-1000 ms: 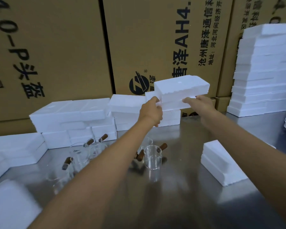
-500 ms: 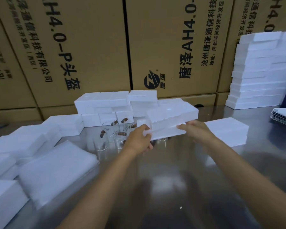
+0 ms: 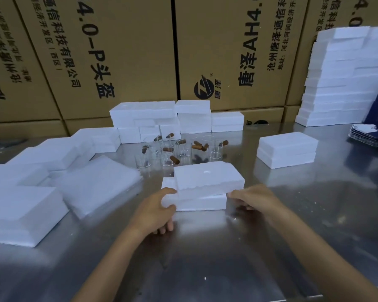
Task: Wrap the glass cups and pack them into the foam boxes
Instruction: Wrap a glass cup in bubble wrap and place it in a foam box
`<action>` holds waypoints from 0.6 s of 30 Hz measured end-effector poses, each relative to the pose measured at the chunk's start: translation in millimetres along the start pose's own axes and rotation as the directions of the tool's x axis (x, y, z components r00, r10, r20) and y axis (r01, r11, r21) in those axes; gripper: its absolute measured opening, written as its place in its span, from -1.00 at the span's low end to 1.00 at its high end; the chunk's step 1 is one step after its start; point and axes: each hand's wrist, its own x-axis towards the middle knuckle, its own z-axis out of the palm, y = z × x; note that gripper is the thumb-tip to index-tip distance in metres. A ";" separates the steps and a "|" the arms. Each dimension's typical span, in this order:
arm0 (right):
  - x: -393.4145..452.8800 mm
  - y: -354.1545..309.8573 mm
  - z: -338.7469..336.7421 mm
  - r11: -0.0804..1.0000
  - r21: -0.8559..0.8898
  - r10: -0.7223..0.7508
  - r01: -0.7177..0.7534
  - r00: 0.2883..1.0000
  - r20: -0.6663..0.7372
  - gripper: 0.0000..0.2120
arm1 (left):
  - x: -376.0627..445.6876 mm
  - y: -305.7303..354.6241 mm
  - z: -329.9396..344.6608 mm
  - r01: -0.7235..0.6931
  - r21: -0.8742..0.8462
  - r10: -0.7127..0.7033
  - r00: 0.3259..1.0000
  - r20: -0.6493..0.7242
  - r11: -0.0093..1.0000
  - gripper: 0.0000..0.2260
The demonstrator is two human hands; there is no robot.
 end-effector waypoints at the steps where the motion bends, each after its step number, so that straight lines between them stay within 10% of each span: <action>1: 2.1 0.1 -6.1 0.997 -0.076 -0.028 0.024 0.999 -0.042 -0.76 | -4.8 -3.3 -6.1 0.007 -0.048 -0.009 0.999 -0.034 0.999 -0.70; 6: 13.0 -16.8 -29.2 0.932 -0.218 -0.288 0.289 0.957 0.036 -0.35 | -2.0 -17.3 -37.4 -0.033 -0.162 -0.040 0.903 -0.427 0.986 -0.84; 10: 23.7 -26.7 -15.7 0.902 -0.180 -0.316 0.391 0.885 0.342 -0.09 | 17.4 -10.4 -25.8 -0.028 -0.221 -0.030 0.967 -0.255 0.975 -0.64; 18: 45.5 -2.4 -6.0 0.913 0.033 -0.407 0.406 0.906 0.115 -0.34 | 39.1 -5.5 -5.8 -0.018 -0.197 -0.013 0.987 -0.157 0.980 -0.54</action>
